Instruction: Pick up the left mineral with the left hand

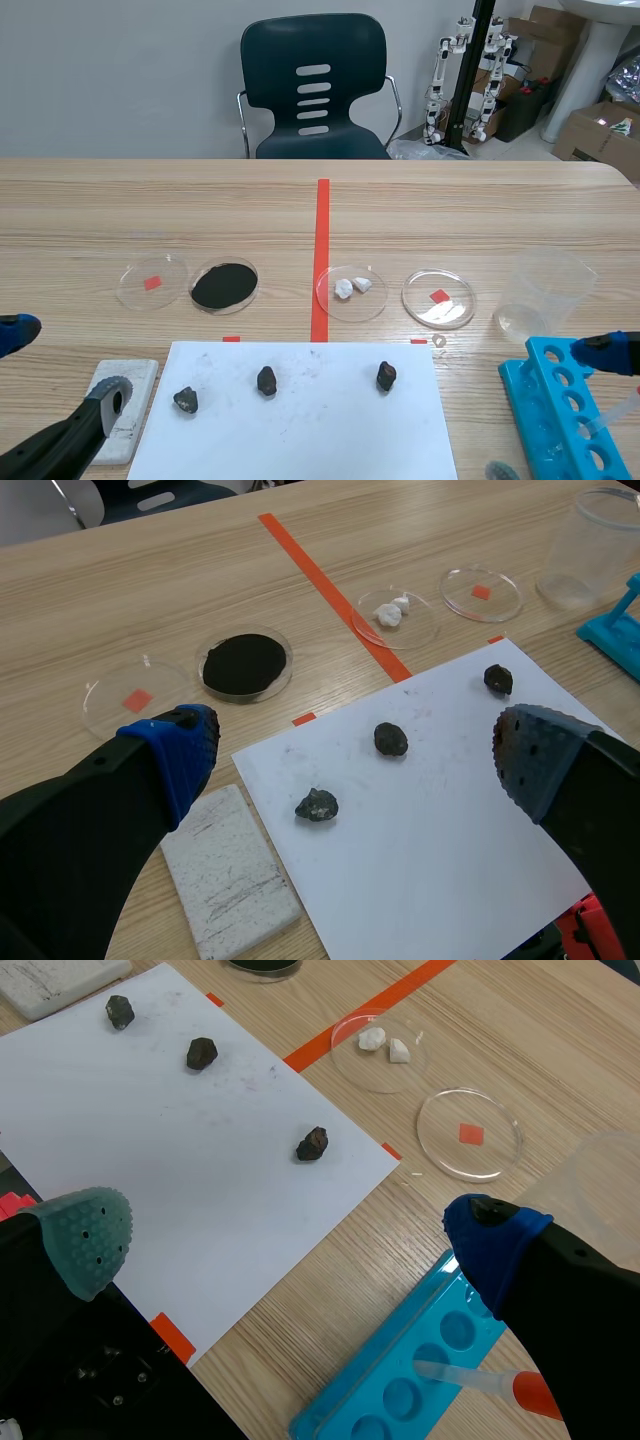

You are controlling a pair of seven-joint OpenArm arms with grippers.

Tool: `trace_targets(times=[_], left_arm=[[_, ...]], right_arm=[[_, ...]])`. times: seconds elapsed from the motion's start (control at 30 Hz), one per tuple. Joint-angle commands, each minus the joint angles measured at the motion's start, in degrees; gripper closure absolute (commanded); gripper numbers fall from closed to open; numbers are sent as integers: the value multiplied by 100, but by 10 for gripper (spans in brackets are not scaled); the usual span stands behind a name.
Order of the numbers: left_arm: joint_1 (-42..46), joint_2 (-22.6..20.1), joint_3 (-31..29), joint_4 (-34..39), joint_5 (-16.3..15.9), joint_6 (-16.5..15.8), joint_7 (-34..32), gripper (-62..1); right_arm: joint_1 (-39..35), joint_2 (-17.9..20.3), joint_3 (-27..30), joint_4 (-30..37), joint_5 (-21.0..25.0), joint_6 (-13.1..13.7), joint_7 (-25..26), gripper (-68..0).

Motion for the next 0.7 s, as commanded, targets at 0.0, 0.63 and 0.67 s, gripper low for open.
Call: trace_targets(times=[0.0, 0.63, 0.67], left_arm=[[-4, 28, 13, 101, -42, -11, -96, -572], [-4, 28, 13, 101, -42, -9, -79, -572], [-4, 28, 15, 101, -42, -11, -26, -572]], right_arm=[[-11, 0, -20, 79, 61, -4, 105, -679], [-11, 0, -20, 79, 61, -4, 105, -679], [-11, 0, -20, 79, 61, -4, 105, -679]])
